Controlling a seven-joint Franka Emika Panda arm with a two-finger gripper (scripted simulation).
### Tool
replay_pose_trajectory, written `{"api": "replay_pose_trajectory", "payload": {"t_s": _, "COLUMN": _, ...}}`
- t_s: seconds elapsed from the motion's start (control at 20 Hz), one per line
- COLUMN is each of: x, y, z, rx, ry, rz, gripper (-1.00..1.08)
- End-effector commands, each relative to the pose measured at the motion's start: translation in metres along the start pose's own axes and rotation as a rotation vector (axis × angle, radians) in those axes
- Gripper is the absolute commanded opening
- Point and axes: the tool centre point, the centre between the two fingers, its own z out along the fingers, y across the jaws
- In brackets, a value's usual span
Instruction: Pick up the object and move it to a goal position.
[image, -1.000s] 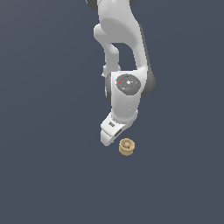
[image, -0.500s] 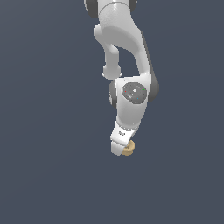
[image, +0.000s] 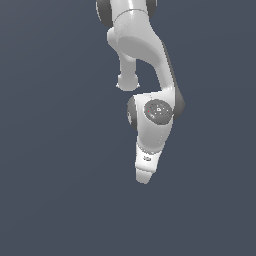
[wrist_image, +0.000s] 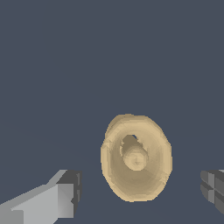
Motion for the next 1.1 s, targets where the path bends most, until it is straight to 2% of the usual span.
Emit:
{"api": "replay_pose_trajectory", "payload": {"t_s": 0.0, "x": 0.002, "y": 0.001, "z": 0.001, "rx": 0.000, "ry": 0.002, "rz": -0.031, "gripper": 1.00}}
{"api": "replay_pose_trajectory", "payload": {"t_s": 0.5, "x": 0.004, "y": 0.002, "z": 0.006, "rx": 0.001, "ry": 0.004, "rz": -0.053, "gripper": 1.00}}
{"api": "replay_pose_trajectory", "payload": {"t_s": 1.05, "x": 0.005, "y": 0.001, "z": 0.053, "rx": 0.001, "ry": 0.004, "rz": -0.059, "gripper": 1.00}}
